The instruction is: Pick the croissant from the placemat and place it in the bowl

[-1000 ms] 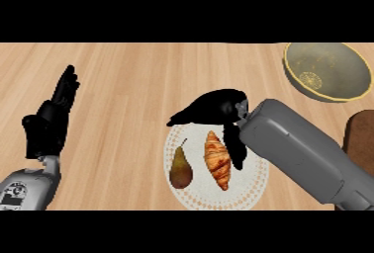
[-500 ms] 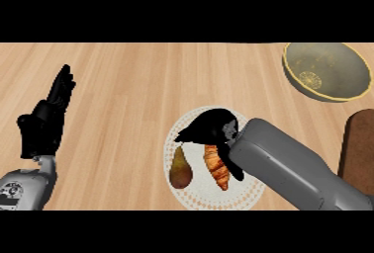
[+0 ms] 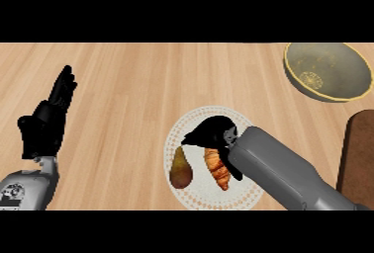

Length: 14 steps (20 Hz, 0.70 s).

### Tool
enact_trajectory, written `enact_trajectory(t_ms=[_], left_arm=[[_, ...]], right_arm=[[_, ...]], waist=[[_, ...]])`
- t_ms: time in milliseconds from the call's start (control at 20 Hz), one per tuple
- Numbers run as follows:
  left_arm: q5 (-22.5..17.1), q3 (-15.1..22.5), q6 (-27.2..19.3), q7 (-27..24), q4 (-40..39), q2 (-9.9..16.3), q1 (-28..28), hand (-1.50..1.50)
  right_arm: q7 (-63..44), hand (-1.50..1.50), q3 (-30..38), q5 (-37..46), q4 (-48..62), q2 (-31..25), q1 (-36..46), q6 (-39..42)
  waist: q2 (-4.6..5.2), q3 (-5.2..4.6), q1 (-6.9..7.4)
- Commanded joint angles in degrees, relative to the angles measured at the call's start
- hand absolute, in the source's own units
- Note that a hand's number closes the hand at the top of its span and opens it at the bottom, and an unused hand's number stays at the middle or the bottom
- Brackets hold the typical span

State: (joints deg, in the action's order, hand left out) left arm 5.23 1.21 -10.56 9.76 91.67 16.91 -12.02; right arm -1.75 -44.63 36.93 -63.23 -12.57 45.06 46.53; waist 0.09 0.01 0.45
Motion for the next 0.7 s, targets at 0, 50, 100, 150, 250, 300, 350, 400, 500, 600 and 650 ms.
enact_trajectory(t_ms=[0,50,100,150,250,300,350,400,500,600,650], left_arm=[[-1.9,-2.9,3.3,1.1,2.4,1.8,1.8,0.0],[0.3,-0.9,1.7,0.6,0.4,-0.4,-0.5,0.0],[1.6,-0.7,0.2,-0.1,-1.8,-1.9,-2.3,0.0],[2.3,0.2,0.0,-0.8,0.0,-2.6,1.0,0.0],[4.4,1.5,-2.3,-1.3,-2.4,-5.0,-1.1,0.0],[2.7,-0.9,0.4,-1.9,0.7,-1.8,1.4,0.0],[2.5,0.4,0.1,-1.1,0.6,-3.5,1.6,0.0],[2.0,0.0,0.8,0.7,0.4,-2.8,-0.7,0.0],[1.6,-1.3,1.5,0.8,1.3,-2.3,-0.1,0.0],[1.9,-1.4,1.0,-1.9,-1.8,-3.3,-0.4,0.0],[1.9,-2.2,2.3,1.3,1.0,-1.2,-0.2,0.0]], right_arm=[[0.9,-1.5,2.1,3.5,3.5,3.8,-0.5,0.2],[3.8,-1.5,0.0,5.9,4.0,2.5,-3.4,-3.4],[6.2,-1.5,1.3,5.9,2.4,0.9,-1.8,-0.6],[3.8,-1.5,2.5,6.9,5.2,5.1,-0.4,-0.6],[9.6,-1.5,3.0,8.2,9.7,2.8,1.6,-2.4],[9.0,-1.5,0.6,10.6,8.7,4.1,-2.0,-5.1],[10.5,1.5,-0.3,11.5,9.5,3.9,0.0,-3.8],[13.5,1.5,-1.4,11.6,10.9,4.0,1.6,-3.4],[14.9,1.5,-1.3,14.5,11.1,4.6,-0.6,-8.6],[18.7,1.5,-2.0,16.1,9.4,0.3,-2.3,-10.8],[18.4,1.5,-0.3,15.9,13.3,4.4,0.5,-9.6]], waist=[[-0.07,0.0,0.08],[-0.02,0.0,-0.13],[-0.03,0.0,-0.28],[-0.04,-0.01,-0.04],[0.08,0.0,0.02],[0.0,0.0,0.11],[0.02,0.0,0.19],[0.1,0.01,0.35],[0.02,0.01,0.18],[0.04,-0.01,-0.15],[0.05,0.0,0.28]])
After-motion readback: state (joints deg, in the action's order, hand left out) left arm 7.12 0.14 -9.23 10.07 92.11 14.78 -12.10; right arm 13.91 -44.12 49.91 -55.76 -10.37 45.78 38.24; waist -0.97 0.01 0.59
